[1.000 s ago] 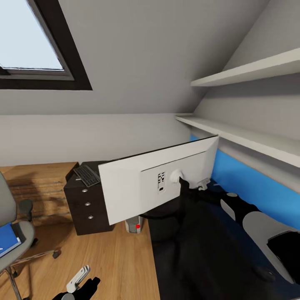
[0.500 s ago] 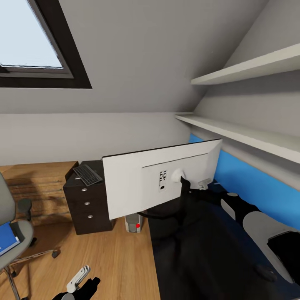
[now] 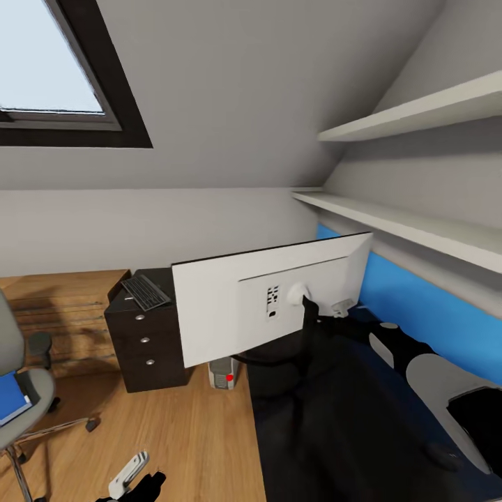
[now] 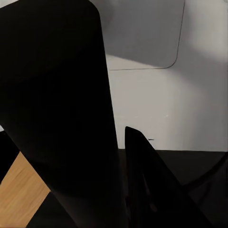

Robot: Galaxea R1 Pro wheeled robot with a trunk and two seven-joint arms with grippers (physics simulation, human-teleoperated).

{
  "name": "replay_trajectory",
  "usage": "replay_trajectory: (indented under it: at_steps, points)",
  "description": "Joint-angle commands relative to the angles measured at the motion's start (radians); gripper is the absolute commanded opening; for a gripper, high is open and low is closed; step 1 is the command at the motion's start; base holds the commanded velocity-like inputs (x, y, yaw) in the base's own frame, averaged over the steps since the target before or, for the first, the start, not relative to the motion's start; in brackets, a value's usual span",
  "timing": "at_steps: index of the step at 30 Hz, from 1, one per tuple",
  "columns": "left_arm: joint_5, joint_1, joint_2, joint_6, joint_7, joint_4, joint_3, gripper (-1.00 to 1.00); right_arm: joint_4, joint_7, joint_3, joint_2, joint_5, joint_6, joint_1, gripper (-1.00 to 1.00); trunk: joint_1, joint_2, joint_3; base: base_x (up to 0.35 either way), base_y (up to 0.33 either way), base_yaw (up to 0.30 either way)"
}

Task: In the bedroom, organize the workspace by keeping the computer under the desk, ensuring the monitor is on the desk, placing the keyboard on the desk next to the monitor, placing the mouse on the desk next to the keyboard, moving the folder from the swivel chair onto the desk next to the mouse, stacking the notebook on top of the folder with the pen on top of the notebook, and positioning the swivel chair next to the desk.

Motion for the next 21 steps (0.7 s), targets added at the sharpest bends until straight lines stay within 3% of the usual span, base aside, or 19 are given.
replay_trajectory:
  at_steps: [1,7,21]
  points:
    - [0.009,0.003,0.0,0.002,0.008,-0.002,0.001,1.0,-0.002,0.0,-0.009,-0.001,-0.02,0.0,-0.001,-1.0,0.0,-0.001,-0.001,0.0,-0.179,0.0]
    - [0.007,0.017,0.001,-0.002,0.008,-0.002,0.007,1.0,-0.002,-0.008,-0.009,-0.001,-0.019,0.0,0.0,-1.0,0.0,-0.001,-0.001,0.0,-0.181,0.0]
    - [0.007,0.021,0.004,-0.003,0.012,0.0,0.009,1.0,-0.001,-0.023,-0.007,0.002,-0.018,0.0,0.003,-1.0,0.0,-0.001,-0.001,-0.005,-0.03,0.0]
